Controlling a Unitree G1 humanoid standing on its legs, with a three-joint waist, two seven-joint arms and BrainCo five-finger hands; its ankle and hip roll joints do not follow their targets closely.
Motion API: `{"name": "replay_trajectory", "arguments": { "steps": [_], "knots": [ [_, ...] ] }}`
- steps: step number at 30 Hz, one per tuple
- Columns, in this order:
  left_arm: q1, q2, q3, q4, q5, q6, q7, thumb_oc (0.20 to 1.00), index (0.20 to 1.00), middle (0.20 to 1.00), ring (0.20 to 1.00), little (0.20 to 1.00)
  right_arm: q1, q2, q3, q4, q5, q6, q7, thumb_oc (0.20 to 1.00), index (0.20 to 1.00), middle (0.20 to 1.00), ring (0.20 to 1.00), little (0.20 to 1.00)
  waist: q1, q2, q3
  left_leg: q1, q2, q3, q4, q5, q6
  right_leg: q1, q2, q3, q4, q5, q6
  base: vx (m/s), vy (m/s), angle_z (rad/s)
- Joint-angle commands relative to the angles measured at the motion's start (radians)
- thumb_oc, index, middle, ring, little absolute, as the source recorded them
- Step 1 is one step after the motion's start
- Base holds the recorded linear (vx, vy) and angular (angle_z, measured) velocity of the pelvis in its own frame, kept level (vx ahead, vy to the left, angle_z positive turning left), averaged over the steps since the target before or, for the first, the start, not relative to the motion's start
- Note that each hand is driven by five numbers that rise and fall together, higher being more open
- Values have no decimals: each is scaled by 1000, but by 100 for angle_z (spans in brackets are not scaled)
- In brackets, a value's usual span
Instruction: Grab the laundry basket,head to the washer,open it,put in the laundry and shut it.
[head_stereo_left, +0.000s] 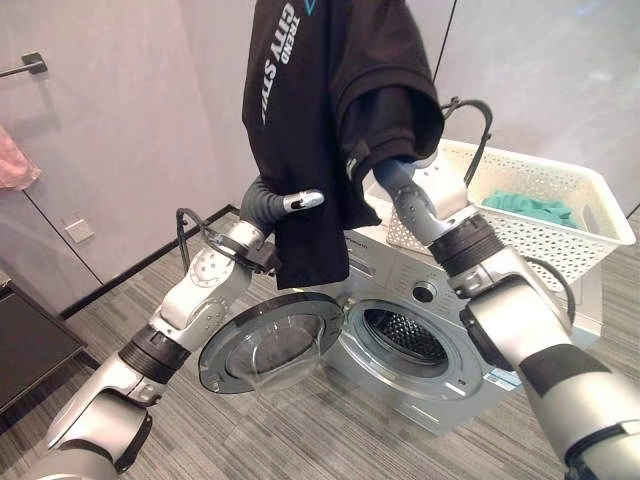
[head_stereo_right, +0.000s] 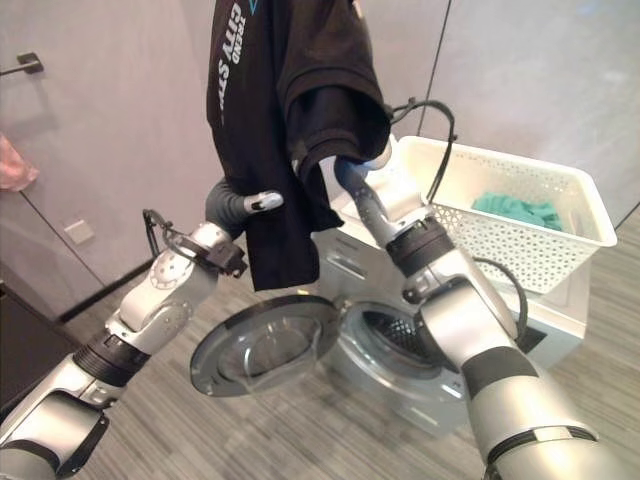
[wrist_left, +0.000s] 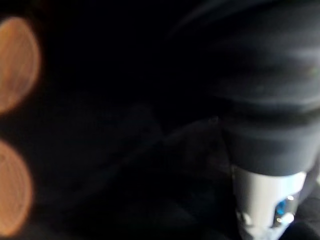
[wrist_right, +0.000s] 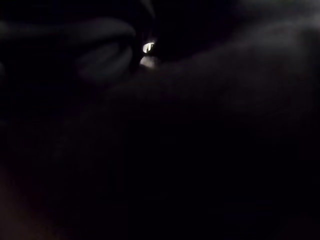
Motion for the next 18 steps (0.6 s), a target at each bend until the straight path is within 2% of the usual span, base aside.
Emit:
{"name": "replay_trajectory", "arguments": {
  "steps": [1, 6, 8, 10, 14, 18],
  "knots": [
    [-140, -14, 15, -5, -31, -45, 31, 1000, 1000, 1000, 1000, 1000, -84, -39, -14, -11, -58, -16, 22, 200, 200, 200, 200, 200, 15, -3, -13, -27, -41, -113, 12, -24, -3, 78, -52, 17, 40, -91, 102, 0, 0, 0],
    [-140, -76, 38, -32, -59, -59, 48, 1000, 1000, 1000, 1000, 1000, 4, -56, -17, -21, -134, 16, 30, 200, 200, 200, 200, 200, 7, -2, -8, -20, -39, -111, 9, -24, -4, 82, -50, 16, 39, -95, 100, 0, 0, 0],
    [-155, -136, 64, -30, -65, -78, 76, 1000, 1000, 1000, 1000, 1000, 63, -81, -10, -70, -202, 37, 51, 200, 200, 200, 200, 200, -2, -5, -7, -14, -37, -113, 8, -27, -4, 90, -47, 13, 40, -101, 98, 28, -33, 1],
    [-140, -186, 93, -51, -100, -86, 78, 1000, 1000, 1000, 1000, 1000, 98, -139, 19, -122, -333, 60, 81, 200, 200, 200, 200, 200, -8, -10, -7, -11, -35, -113, 10, -31, -3, 92, -46, 10, 46, -108, 97, 0, 0, 0],
    [-136, -245, 85, -85, -129, -90, 65, 1000, 1000, 1000, 1000, 1000, 133, -204, 53, -137, -460, 79, 114, 200, 200, 200, 200, 200, -16, -20, -9, -4, -34, -112, 11, -36, -2, 97, -45, 10, 49, -110, 99, 4, -1, -1],
    [-186, -299, 50, -77, -122, -89, 58, 1000, 1000, 1000, 1000, 1000, 148, -242, 94, -132, -512, 82, 146, 200, 200, 200, 200, 200, -26, -27, -13, 1, -32, -110, 11, -40, -1, 100, -45, 13, 53, -112, 101, 0, 0, 0]
  ]
}}
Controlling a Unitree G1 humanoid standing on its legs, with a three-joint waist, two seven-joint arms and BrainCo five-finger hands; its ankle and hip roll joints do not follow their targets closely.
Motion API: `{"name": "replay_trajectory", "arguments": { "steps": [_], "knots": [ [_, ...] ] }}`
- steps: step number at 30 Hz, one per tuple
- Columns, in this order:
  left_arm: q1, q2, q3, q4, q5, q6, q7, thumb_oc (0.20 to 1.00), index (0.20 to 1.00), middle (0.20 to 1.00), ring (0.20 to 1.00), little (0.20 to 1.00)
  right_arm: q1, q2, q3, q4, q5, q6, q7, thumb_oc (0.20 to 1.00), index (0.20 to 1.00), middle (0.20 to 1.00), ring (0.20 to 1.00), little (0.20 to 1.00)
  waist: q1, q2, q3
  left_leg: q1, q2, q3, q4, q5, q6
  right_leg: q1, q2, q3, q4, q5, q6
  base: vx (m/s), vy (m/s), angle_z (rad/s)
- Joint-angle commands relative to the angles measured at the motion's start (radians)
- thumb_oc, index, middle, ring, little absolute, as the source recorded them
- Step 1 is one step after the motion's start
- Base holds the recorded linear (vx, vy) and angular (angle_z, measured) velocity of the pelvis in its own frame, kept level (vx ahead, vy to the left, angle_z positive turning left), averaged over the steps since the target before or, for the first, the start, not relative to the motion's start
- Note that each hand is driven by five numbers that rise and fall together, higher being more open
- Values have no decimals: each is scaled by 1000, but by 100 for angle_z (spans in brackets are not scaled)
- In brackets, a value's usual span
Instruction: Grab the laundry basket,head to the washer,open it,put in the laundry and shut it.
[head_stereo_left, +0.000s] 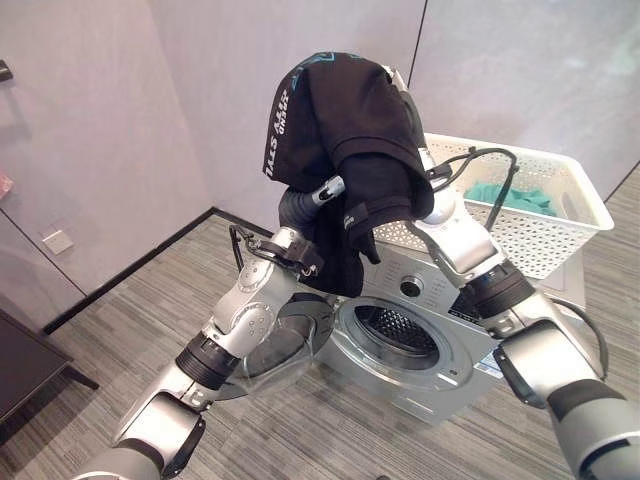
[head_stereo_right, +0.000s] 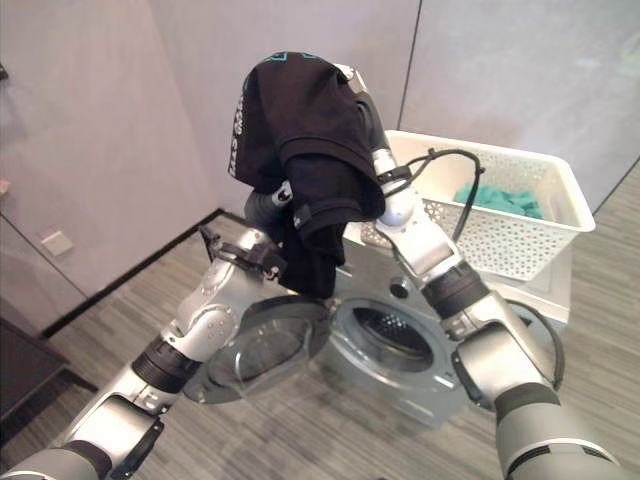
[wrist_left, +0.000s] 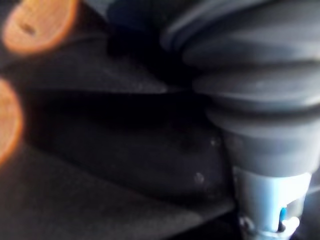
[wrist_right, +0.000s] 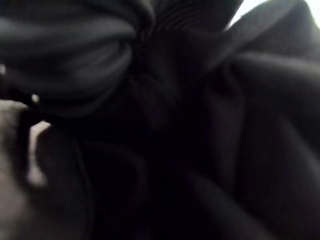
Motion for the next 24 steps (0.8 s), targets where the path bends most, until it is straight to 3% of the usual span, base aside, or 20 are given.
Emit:
{"name": "replay_trajectory", "arguments": {
  "steps": [1, 13, 14, 15, 16, 24],
  "knots": [
    [-214, -39, 18, -64, -7, -109, -20, 1000, 1000, 1000, 1000, 1000, -39, -25, 62, 48, -66, 9, 57, 200, 200, 200, 200, 200, 34, -28, -19, -7, -30, -103, 20, -42, -3, 96, -52, 12, 55, -112, 99, 0, 0, 0],
    [-347, -145, -2, 22, -7, -111, -22, 1000, 1000, 1000, 1000, 1000, 7, -150, 163, -6, -257, -1, 127, 200, 200, 200, 200, 200, 5, -34, -26, 2, -32, -91, 13, -45, 0, 87, -53, 23, 68, -109, 108, -1, 3, -1],
    [-353, -152, -3, 26, -14, -109, -25, 934, 934, 934, 934, 934, 13, -157, 169, -13, -267, -2, 133, 200, 200, 200, 200, 200, 2, -34, -27, 2, -32, -91, 13, -45, 0, 86, -53, 25, 68, -109, 108, 0, 7, -4],
    [-356, -159, -3, 33, -34, -107, -36, 561, 561, 561, 561, 561, 37, -176, 191, -21, -275, -6, 162, 222, 222, 222, 222, 222, -7, -35, -28, 5, -32, -90, 13, -46, 1, 85, -53, 30, 71, -109, 109, -3, 8, -4],
    [-358, -160, -3, 35, -34, -108, -36, 200, 200, 200, 200, 200, 39, -187, 205, -21, -285, -6, 175, 1000, 1000, 1000, 1000, 1000, -8, -36, -29, 6, -32, -90, 13, -46, 0, 85, -53, 30, 71, -109, 109, 0, 0, 0],
    [-374, -167, -3, 42, -16, -111, -43, 200, 200, 200, 200, 200, 90, -232, 214, -8, -310, -6, 197, 1000, 1000, 1000, 1000, 1000, -26, -32, -35, 14, -34, -85, 8, -47, 0, 87, -58, 30, 72, -106, 111, -10, 5, -7]
  ]
}}
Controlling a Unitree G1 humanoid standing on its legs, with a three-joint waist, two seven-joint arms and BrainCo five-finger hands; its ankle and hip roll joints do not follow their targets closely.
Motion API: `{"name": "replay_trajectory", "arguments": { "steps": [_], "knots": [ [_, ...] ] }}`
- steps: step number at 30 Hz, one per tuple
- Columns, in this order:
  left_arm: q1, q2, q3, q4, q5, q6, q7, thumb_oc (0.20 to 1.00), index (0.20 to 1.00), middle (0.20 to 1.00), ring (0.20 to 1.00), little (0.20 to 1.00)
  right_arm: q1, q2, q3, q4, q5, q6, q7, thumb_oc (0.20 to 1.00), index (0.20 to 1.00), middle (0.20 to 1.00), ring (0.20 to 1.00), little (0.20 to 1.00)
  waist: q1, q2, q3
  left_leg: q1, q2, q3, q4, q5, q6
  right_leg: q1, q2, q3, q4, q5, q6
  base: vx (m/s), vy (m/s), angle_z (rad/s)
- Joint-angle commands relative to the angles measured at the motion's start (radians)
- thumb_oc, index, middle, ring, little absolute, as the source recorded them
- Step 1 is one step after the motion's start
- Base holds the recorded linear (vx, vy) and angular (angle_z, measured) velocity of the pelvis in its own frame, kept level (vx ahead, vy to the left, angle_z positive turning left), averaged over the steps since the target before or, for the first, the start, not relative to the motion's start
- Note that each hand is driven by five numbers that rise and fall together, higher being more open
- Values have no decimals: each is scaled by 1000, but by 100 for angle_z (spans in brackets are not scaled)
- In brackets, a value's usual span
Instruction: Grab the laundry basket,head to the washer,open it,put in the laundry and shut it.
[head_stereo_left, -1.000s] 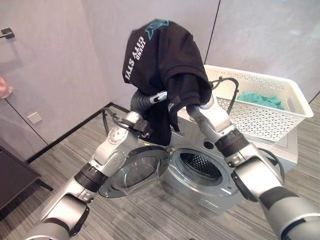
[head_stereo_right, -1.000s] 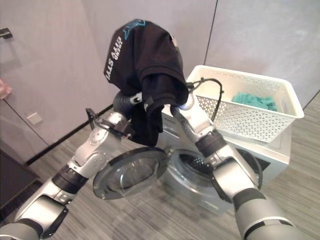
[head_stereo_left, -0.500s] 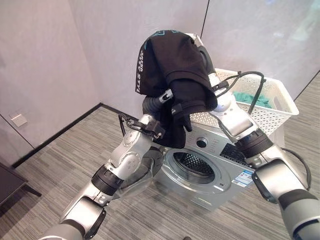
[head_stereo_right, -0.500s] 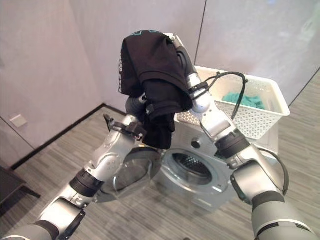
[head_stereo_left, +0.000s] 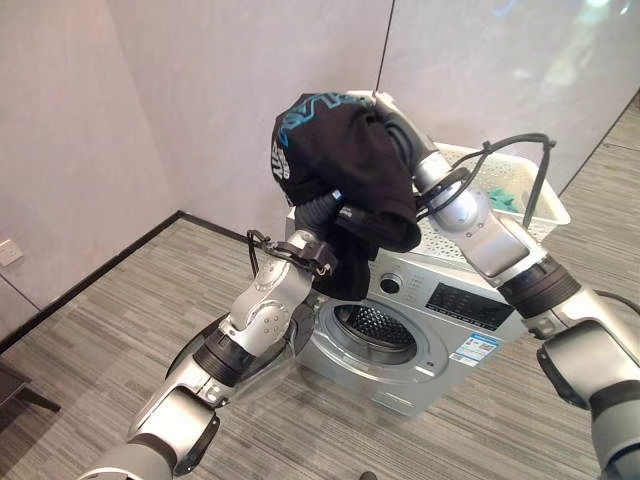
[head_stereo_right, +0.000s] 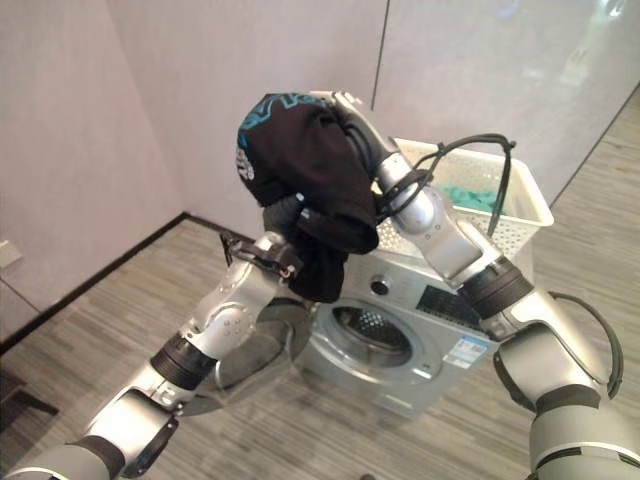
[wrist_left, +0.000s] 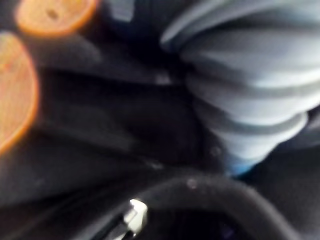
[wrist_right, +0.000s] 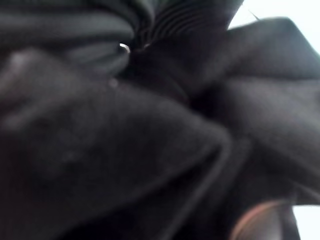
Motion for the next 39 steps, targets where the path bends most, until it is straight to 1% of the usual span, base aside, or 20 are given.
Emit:
{"name": "replay_trajectory", "arguments": {
  "steps": [1, 7, 9, 10, 14, 15, 16, 17, 19, 22, 23, 24, 26, 29, 30, 31, 32, 34, 37, 39],
  "knots": [
    [-340, -91, 41, -41, 31, -130, -72, 200, 200, 200, 200, 200, 98, -26, 95, 59, -37, 9, 90, 1000, 1000, 1000, 1000, 1000, 35, 31, -39, -18, -17, -106, 24, -46, -6, 77, -45, -2, 73, -116, 97, 0, 0, 0],
    [-320, -88, 52, -49, 46, -127, -79, 200, 200, 200, 200, 200, 136, -35, 67, 55, 33, 12, 120, 1000, 1000, 1000, 1000, 1000, 29, 31, -42, -17, -18, -101, 41, -56, -4, 79, -50, 6, 79, -117, 97, 0, 0, 0],
    [-310, -71, 55, -46, 60, -125, -85, 200, 200, 200, 200, 200, 143, -72, 68, 40, 36, 10, 134, 1000, 1000, 1000, 1000, 1000, 23, 29, -46, -17, -18, -96, 50, -61, -5, 78, -51, 9, 84, -117, 98, 0, 0, 0],
    [-310, -72, 55, -46, 61, -125, -85, 200, 200, 200, 200, 200, 143, -73, 68, 39, 36, 11, 134, 1000, 1000, 1000, 1000, 1000, 23, 30, -46, -18, -18, -96, 51, -62, -4, 77, -51, 9, 84, -117, 98, 0, 0, 0],
    [-297, -21, 79, -72, 104, -126, -86, 200, 200, 200, 200, 200, 184, -111, -35, 0, 24, 13, 87, 1000, 1000, 1000, 1000, 1000, 15, 32, -51, -16, -19, -85, 61, -69, -1, 76, -55, 15, 90, -115, 100, -12, 16, -4],
    [-290, -3, 91, -86, 121, -126, -87, 200, 200, 200, 200, 200, 194, -126, -65, -16, 3, 13, 73, 1000, 1000, 1000, 1000, 1000, 13, 34, -51, -16, -20, -84, 62, -72, 0, 74, -56, 17, 91, -114, 101, -13, 29, -9],
    [-284, 35, 108, -99, 150, -126, -85, 200, 200, 200, 200, 200, 207, -161, -117, -45, -31, 10, 52, 1000, 1000, 1000, 1000, 1000, 11, 36, -51, -15, -21, -82, 65, -76, 2, 75, -58, 19, 94, -114, 102, -5, 21, -9],
    [-284, 35, 107, -100, 151, -125, -85, 200, 200, 200, 200, 200, 211, -161, -121, -49, -32, 12, 52, 1000, 1000, 1000, 1000, 1000, 12, 35, -52, -16, -21, -82, 66, -75, 2, 74, -58, 20, 94, -113, 102, 8, 27, -9],
    [-271, 81, 131, -124, 174, -129, -90, 200, 200, 200, 200, 200, 235, -204, -182, -93, -58, 3, 35, 1000, 1000, 1000, 1000, 1000, 9, 38, -51, -15, -24, -79, 71, -79, 3, 74, -61, 24, 97, -112, 104, -2, 24, -5],
    [-250, 154, 175, -146, 169, -140, -99, 200, 200, 200, 200, 200, 283, -273, -268, -166, -70, -8, 31, 1000, 1000, 1000, 1000, 1000, 1, 46, -53, -13, -28, -76, 73, -87, 6, 71, -68, 30, 100, -111, 110, 0, 19, -2],
    [-250, 154, 174, -147, 169, -139, -99, 200, 200, 200, 200, 200, 286, -273, -272, -169, -71, -7, 32, 1000, 1000, 1000, 1000, 1000, 2, 44, -54, -16, -29, -76, 72, -82, 6, 68, -69, 30, 99, -107, 109, 0, 0, 0],
    [-245, 175, 191, -156, 168, -145, -97, 200, 200, 200, 200, 200, 305, -296, -300, -189, -76, -8, 31, 1000, 1000, 1000, 1000, 1000, 0, 46, -55, -17, -32, -74, 71, -81, 7, 64, -70, 32, 98, -105, 110, -10, 16, -3],
    [-220, 217, 229, -183, 159, -154, -92, 200, 200, 200, 200, 200, 354, -338, -390, -212, -91, -12, 1, 1000, 1000, 1000, 1000, 1000, -7, 53, -55, -18, -37, -70, 69, -82, 9, 59, -77, 34, 95, -98, 115, 2, 12, -2],
    [-170, 281, 277, -227, 156, -161, -97, 200, 200, 200, 200, 200, 447, -367, -535, -278, -108, -22, -36, 1000, 1000, 1000, 1000, 1000, -10, 56, -54, -16, -43, -68, 67, -84, 12, 56, -80, 37, 94, -94, 118, 0, 0, 0],
    [-125, 322, 304, -253, 155, -164, -109, 200, 200, 200, 200, 200, 500, -364, -631, -284, -117, -27, -91, 1000, 1000, 1000, 1000, 1000, -15, 63, -52, -14, -46, -66, 66, -85, 13, 55, -82, 40, 94, -93, 120, 33, 25, -3],
    [-91, 337, 326, -267, 160, -165, -114, 200, 200, 200, 200, 200, 528, -363, -694, -280, -141, -22, -140, 1000, 1000, 1000, 1000, 1000, -22, 70, -49, -7, -45, -66, 65, -93, 13, 60, -81, 40, 97, -99, 122, 21, 21, -6],
    [-47, 347, 348, -291, 162, -161, -121, 200, 200, 200, 200, 200, 587, -341, -768, -297, -162, -19, -171, 1000, 1000, 1000, 1000, 1000, -23, 70, -49, -10, -47, -65, 63, -87, 15, 58, -82, 39, 97, -96, 120, 22, 13, -7],
    [13, 360, 375, -314, 166, -158, -126, 200, 200, 200, 200, 200, 655, -304, -859, -305, -194, -11, -210, 1000, 1000, 1000, 1000, 1000, -27, 72, -46, -12, -48, -71, 67, -89, 16, 56, -82, 44, 100, -99, 118, 19, 5, -5],
    [122, 357, 431, -359, 180, -144, -142, 200, 200, 200, 200, 200, 785, -236, -1034, -288, -231, 20, -298, 1000, 1000, 1000, 1000, 1000, -38, 79, -42, -6, -48, -78, 70, -102, 17, 63, -79, 47, 100, -111, 118, 18, 0, 0],
    [179, 367, 451, -386, 211, -133, -157, 200, 200, 200, 200, 200, 841, -199, -1098, -249, -252, 43, -339, 1000, 1000, 1000, 1000, 1000, -37, 79, -40, -11, -51, -79, 69, -94, 19, 56, -81, 46, 97, -106, 117, 0, 0, 0]
  ]
}}
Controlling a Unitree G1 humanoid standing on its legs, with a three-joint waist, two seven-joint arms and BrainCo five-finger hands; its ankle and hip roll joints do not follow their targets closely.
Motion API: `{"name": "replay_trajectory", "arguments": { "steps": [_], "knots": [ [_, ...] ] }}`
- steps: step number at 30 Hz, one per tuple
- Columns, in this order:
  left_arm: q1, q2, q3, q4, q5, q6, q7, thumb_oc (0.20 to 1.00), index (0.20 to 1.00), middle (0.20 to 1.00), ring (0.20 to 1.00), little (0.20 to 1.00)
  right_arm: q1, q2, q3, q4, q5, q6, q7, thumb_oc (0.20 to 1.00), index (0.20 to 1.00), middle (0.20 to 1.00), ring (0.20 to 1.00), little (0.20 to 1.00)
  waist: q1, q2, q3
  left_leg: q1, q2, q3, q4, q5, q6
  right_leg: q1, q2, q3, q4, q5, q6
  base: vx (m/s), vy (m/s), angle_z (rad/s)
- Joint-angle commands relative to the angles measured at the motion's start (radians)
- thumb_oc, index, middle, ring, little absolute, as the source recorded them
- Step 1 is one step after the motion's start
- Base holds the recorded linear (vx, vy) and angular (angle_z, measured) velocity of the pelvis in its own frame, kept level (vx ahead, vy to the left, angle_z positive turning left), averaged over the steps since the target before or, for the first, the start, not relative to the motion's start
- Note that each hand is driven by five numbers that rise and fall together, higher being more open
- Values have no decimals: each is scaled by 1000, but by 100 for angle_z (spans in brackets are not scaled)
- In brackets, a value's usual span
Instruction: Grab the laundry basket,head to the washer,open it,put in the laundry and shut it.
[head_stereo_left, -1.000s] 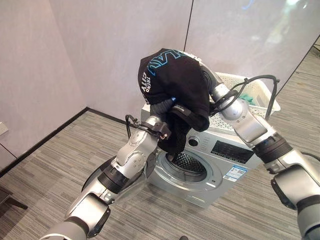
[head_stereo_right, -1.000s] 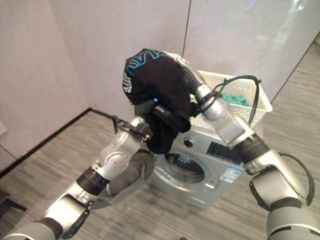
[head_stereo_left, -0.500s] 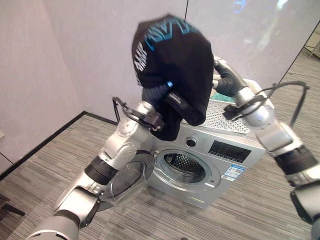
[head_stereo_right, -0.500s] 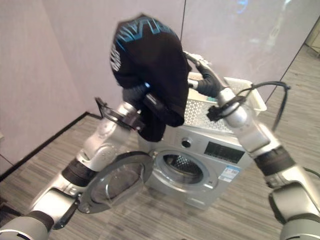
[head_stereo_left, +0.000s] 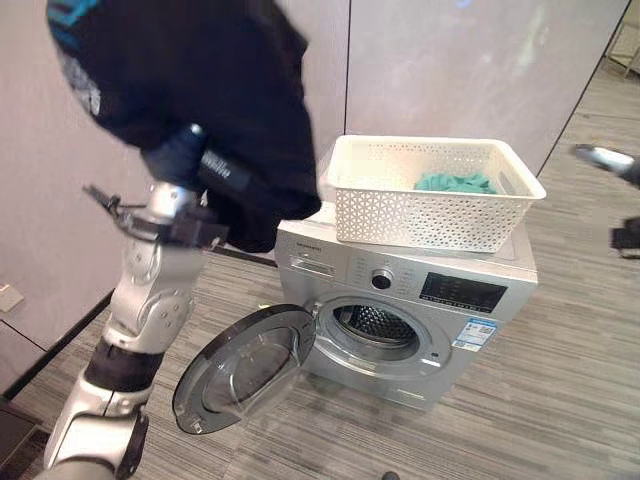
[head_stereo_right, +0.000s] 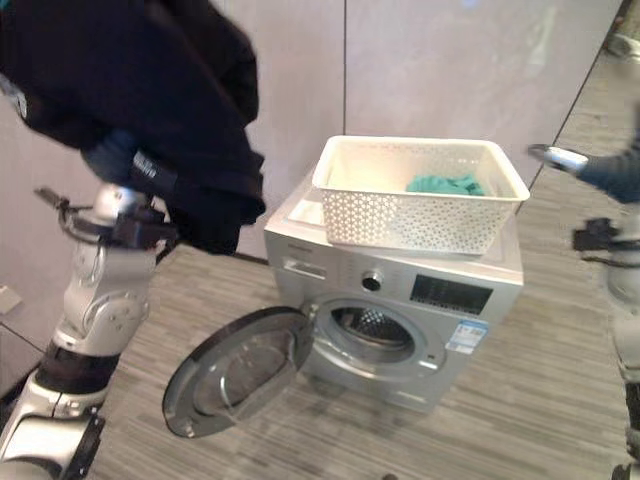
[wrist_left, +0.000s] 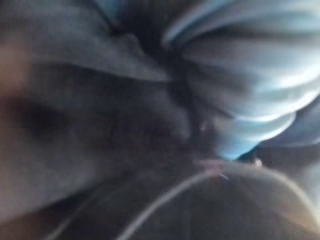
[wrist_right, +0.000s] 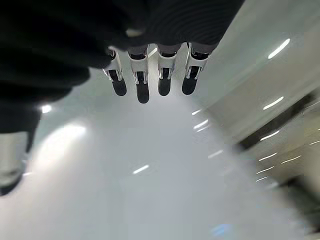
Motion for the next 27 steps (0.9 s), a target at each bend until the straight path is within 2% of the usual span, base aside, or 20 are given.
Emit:
{"name": "replay_trajectory", "arguments": {
  "steps": [1, 3, 5, 8, 12, 14, 16, 17, 18, 19, 20, 21, 22, 23, 24, 25, 26, 27],
  "knots": [
    [-42, 42, 22, -36, 85, -17, -33, 200, 200, 200, 200, 200, -43, 3, -7, 70, -46, 28, -112, 1000, 1000, 1000, 1000, 1000, 11, -18, -49, -63, -25, -114, 110, -83, 3, 42, -68, 0, 97, -112, 93, -1, -2, -3],
    [24, 54, 59, -50, 97, -8, -57, 200, 200, 200, 200, 200, 6, 52, -50, 118, -17, 29, -126, 1000, 1000, 1000, 1000, 1000, 10, -13, -41, -64, -27, -114, 106, -81, 6, 38, -69, 1, 97, -110, 93, -4, 2, -5],
    [146, 67, 125, -88, 101, 1, -107, 200, 200, 200, 200, 200, 94, 105, -80, 259, 25, 28, -137, 1000, 1000, 1000, 1000, 1000, 15, -9, -32, -59, -30, -110, 92, -76, 9, 31, -71, 4, 95, -105, 95, -20, 9, -7],
    [249, 82, 146, -118, 94, 16, -157, 200, 200, 200, 200, 200, 149, 147, -76, 446, 99, 18, -145, 1000, 1000, 1000, 1000, 1000, 20, -5, -24, -52, -31, -106, 81, -80, 11, 27, -71, 10, 95, -102, 99, -6, 0, -6],
    [339, 106, 145, -156, 80, 28, -195, 200, 200, 200, 200, 200, 176, 221, -20, 688, 234, -19, -121, 1000, 1000, 1000, 1000, 1000, 26, -10, -2, -59, -28, -105, 94, -78, 9, 19, -67, 6, 105, -104, 92, -16, -12, -5],
    [363, 111, 141, -161, 76, 30, -199, 200, 200, 200, 200, 200, 190, 242, 6, 732, 255, -24, -105, 1000, 1000, 1000, 1000, 1000, 27, -11, 8, -62, -25, -104, 102, -79, 9, 15, -64, 5, 120, -112, 88, -22, -7, -2],
    [383, 145, 141, -184, 86, 31, -211, 200, 200, 200, 200, 200, 209, 308, 64, 810, 323, -40, -45, 1000, 1000, 1000, 1000, 1000, 27, -11, 40, -66, -14, -106, 118, -83, 14, -12, -58, 7, 204, -131, 82, -67, -3, -2],
    [385, 148, 144, -184, 85, 31, -211, 200, 200, 200, 200, 200, 207, 308, 68, 814, 325, -43, -44, 1000, 1000, 1000, 1000, 1000, 26, -15, 39, -69, -15, -104, 120, -83, 14, -21, -61, 10, 216, -136, 82, -103, 29, 0],
    [377, 164, 131, -196, 77, 29, -212, 200, 200, 200, 200, 200, 225, 342, 119, 831, 347, -44, 9, 1000, 1000, 1000, 1000, 1000, 16, -11, 74, -71, -6, -110, 148, -96, 17, -64, -60, 33, 318, -148, 92, -74, 22, -3],
    [377, 165, 132, -196, 77, 29, -212, 200, 200, 200, 200, 200, 224, 343, 120, 831, 348, -44, 10, 1000, 1000, 1000, 1000, 1000, 17, -14, 71, -80, -7, -107, 151, -91, 17, -73, -62, 35, 320, -145, 90, -136, 58, -1],
    [359, 168, 108, -192, 61, 21, -212, 200, 200, 200, 200, 200, 239, 364, 171, 860, 359, -48, 51, 1000, 1000, 1000, 1000, 1000, 1, -10, 114, -93, -1, -126, 198, -104, 24, -128, -36, 91, 430, -153, 97, -122, 37, 3],
    [339, 173, 84, -190, 50, 17, -216, 200, 200, 200, 200, 200, 233, 366, 203, 891, 376, -49, 75, 1000, 1000, 1000, 1000, 1000, -6, -11, 129, -116, -1, -130, 241, -118, 29, -152, -29, 124, 449, -164, 92, -129, 31, -2],
    [326, 172, 69, -193, 45, 14, -218, 200, 200, 200, 200, 200, 225, 367, 216, 905, 391, -51, 87, 1000, 1000, 1000, 1000, 1000, -6, -12, 134, -135, -3, -132, 261, -122, 28, -160, -31, 143, 415, -176, 77, -67, -52, 10],
    [324, 165, 61, -192, 47, 11, -221, 200, 200, 200, 200, 200, 220, 366, 238, 943, 400, -46, 113, 1000, 1000, 1000, 1000, 1000, 7, -11, 139, -144, 2, -124, 279, -134, 21, -152, -70, 138, 360, -171, 72, -36, -75, 20],
    [327, 164, 59, -195, 49, 12, -223, 200, 200, 200, 200, 200, 209, 359, 239, 954, 406, -46, 119, 1000, 1000, 1000, 1000, 1000, 11, -5, 145, -145, 13, -122, 286, -139, 15, -154, -90, 130, 345, -158, 73, -12, -65, 36],
    [327, 164, 60, -195, 49, 12, -223, 200, 200, 200, 200, 200, 207, 358, 239, 955, 407, -47, 119, 1000, 1000, 1000, 1000, 1000, 11, -4, 146, -145, 14, -122, 288, -140, 15, -153, -89, 130, 344, -157, 73, 26, -184, 14],
    [315, 139, 33, -188, 46, 13, -225, 200, 200, 200, 200, 200, 196, 350, 260, 999, 407, -39, 141, 1000, 1000, 1000, 1000, 1000, 17, -15, 161, -161, 30, -146, 342, -157, -8, -184, -183, 151, 275, -69, 97, 48, -209, 3],
    [312, 133, 31, -186, 55, 5, -219, 200, 200, 200, 200, 200, 198, 341, 271, 993, 402, -34, 152, 1000, 1000, 1000, 1000, 1000, 9, -28, 164, -168, 31, -151, 377, -168, -16, -193, -192, 170, 272, -54, 104, 37, -286, -4]
  ]
}}
